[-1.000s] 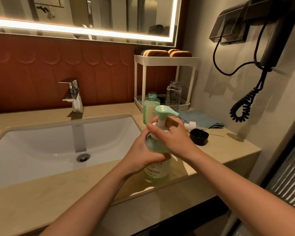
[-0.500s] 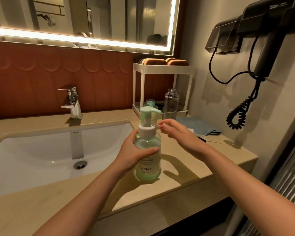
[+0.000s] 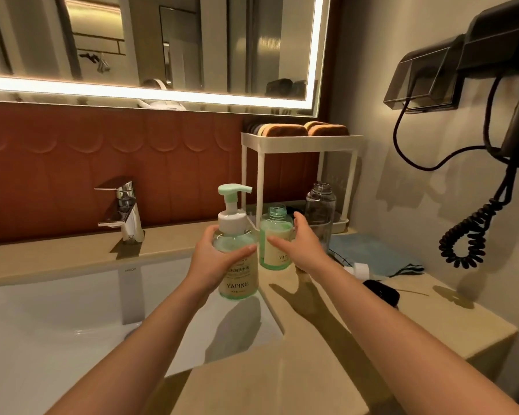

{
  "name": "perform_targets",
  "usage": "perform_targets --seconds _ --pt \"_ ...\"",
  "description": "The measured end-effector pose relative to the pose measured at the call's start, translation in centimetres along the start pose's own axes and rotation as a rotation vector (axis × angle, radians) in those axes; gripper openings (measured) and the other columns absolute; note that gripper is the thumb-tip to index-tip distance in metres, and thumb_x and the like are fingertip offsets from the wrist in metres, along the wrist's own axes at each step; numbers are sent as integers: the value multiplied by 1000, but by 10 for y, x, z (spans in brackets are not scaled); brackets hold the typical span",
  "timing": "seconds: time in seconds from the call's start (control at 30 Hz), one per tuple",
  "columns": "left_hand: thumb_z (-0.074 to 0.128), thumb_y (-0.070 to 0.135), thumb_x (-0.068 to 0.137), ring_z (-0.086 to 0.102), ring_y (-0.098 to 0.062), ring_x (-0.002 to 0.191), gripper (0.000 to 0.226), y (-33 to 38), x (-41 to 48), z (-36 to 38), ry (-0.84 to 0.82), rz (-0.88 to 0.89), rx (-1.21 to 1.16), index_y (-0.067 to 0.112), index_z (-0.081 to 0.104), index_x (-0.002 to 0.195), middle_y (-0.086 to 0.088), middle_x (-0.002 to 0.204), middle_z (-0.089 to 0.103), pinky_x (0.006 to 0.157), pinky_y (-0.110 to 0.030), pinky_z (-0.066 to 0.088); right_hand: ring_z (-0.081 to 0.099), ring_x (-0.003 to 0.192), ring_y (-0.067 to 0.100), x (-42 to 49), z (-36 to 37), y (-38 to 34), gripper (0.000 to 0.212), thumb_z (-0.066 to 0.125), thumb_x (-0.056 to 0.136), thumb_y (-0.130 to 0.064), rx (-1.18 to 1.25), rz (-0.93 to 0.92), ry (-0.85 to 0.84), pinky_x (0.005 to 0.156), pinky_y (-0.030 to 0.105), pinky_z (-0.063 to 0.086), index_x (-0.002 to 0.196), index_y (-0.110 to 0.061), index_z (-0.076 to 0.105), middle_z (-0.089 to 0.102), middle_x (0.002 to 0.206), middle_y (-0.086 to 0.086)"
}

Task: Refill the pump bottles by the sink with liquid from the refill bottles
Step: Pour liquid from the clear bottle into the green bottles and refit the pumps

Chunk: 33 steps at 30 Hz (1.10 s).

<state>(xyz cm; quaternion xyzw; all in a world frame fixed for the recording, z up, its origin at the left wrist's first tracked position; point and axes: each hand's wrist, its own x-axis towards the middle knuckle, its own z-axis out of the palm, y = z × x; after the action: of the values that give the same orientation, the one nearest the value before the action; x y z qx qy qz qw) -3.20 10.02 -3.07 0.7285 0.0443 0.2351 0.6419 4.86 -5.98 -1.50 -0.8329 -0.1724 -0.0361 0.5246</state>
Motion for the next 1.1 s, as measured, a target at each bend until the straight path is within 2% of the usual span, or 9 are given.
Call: perform_targets --seconds 0.07,0.13,0.3,0.43,0.53,0.7,0.9,1.03,1.1 --pt "83 36 58 57 -7 93 62 -6 12 0 16 -2 22 32 48 108 11 101 60 70 -29 44 23 140 25 14 8 3 96 70 80 -32 7 10 21 110 49 29 149 -22 5 18 155 4" --pt "83 36 59 57 -9 94 64 -11 22 0 35 -5 45 29 48 111 10 102 60 75 -33 44 18 142 25 24 14 6 99 71 80 -30 8 13 47 112 46 26 149 -21 2 13 157 5" --pt "82 34 63 57 -14 97 64 -22 40 0 55 -4 55 24 49 117 5 106 60 79 -37 44 13 143 26 45 28 16 93 67 83 -34 22 34 96 111 45 21 149 -22 3 12 157 5" --pt "82 33 63 56 -8 93 61 -25 46 -2 64 -9 44 26 48 114 10 101 59 77 -36 42 25 138 26 49 33 21 86 68 82 -33 24 13 135 108 43 29 147 -22 14 24 152 7" --pt "82 32 64 56 -10 94 60 -26 46 -4 67 -11 41 25 48 113 10 101 59 77 -36 42 33 132 26 47 32 21 81 70 80 -35 -20 -4 156 103 41 34 144 -20 23 32 146 8" --pt "82 33 64 55 -15 97 61 -26 47 -3 81 -5 26 25 47 114 7 105 58 80 -38 43 38 128 25 32 28 18 81 72 77 -37 -68 -28 129 98 37 37 141 -20 26 37 141 7" --pt "81 35 64 53 -3 91 61 -23 51 4 74 -2 2 29 44 111 15 99 55 77 -36 41 42 121 16 2 15 16 80 73 75 -38 -99 -71 99 88 29 37 139 -20 29 41 139 3" --pt "81 36 64 55 -12 98 63 -22 56 18 31 2 18 29 42 113 10 104 56 79 -37 42 40 127 20 -22 2 14 83 74 74 -40 -127 -54 94 97 38 42 140 -22 28 40 141 2" --pt "82 36 64 56 -15 101 65 -24 57 31 -3 -1 28 29 42 114 7 108 57 82 -38 46 43 124 20 -33 -8 15 80 75 73 -41 -129 -52 97 96 41 45 138 -24 31 43 137 -1"
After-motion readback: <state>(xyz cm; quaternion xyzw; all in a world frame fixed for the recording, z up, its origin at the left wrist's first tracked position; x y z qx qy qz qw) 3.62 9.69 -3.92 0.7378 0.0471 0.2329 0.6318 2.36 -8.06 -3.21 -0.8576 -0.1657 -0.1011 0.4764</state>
